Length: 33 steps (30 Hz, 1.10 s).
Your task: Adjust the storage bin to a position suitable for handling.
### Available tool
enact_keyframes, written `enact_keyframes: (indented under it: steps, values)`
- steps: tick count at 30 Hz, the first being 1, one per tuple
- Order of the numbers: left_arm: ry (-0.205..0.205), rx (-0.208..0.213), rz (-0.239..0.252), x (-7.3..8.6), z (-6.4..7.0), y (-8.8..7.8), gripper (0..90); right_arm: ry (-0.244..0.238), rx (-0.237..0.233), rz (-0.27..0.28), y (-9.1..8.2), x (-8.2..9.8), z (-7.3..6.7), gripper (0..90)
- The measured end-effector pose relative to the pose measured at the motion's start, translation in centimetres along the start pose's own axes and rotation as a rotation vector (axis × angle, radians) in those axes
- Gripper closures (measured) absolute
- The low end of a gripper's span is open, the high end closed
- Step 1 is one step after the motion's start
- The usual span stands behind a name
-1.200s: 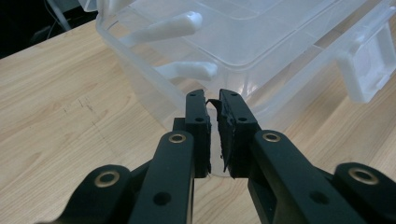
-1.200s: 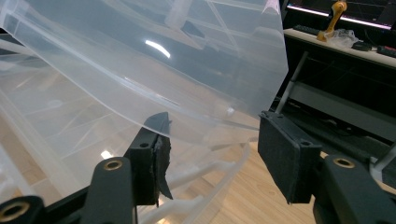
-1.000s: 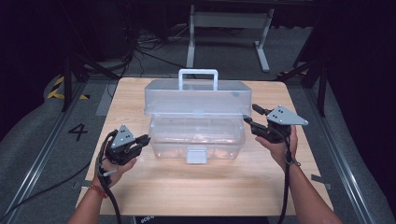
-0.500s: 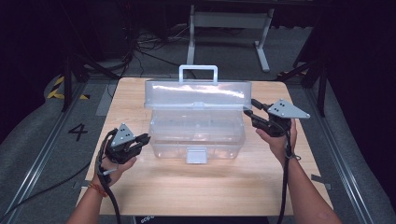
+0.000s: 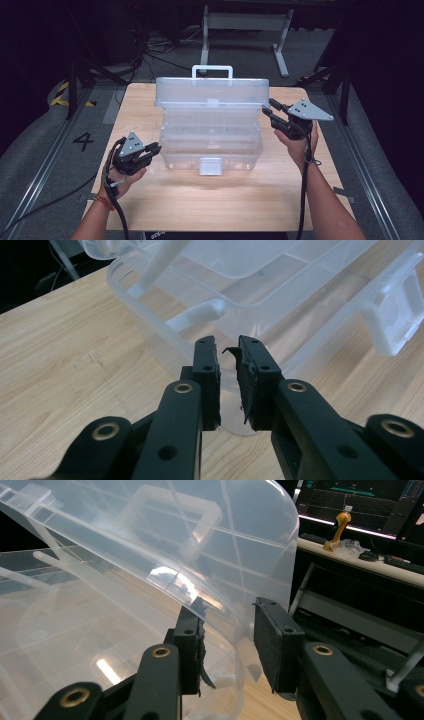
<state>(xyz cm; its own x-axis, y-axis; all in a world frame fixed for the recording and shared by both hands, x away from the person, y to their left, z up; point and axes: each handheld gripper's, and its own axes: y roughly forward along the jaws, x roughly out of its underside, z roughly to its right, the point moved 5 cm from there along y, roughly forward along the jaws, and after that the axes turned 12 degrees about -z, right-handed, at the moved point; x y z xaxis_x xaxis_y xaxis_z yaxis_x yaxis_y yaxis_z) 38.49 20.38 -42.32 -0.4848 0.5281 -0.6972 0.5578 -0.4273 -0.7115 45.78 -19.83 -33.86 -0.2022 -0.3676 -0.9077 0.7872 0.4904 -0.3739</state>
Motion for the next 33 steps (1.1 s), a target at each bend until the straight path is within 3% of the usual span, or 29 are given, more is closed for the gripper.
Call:
enact_keyframes:
  steps: [5,20,33]
  values:
    - [0.011,-0.001,-0.009,-0.1,0.0,0.0,78.6,0.02,0.023,0.001,0.2,-0.7,0.1,67.7]
    - [0.016,0.0,-0.012,-0.2,-0.1,-0.1,77.2,0.006,0.111,0.008,1.0,-2.2,0.6,73.9]
    - [0.016,0.011,-0.011,-0.1,-0.2,-0.1,75.8,-0.051,0.185,-0.012,1.7,-3.2,1.1,79.2]
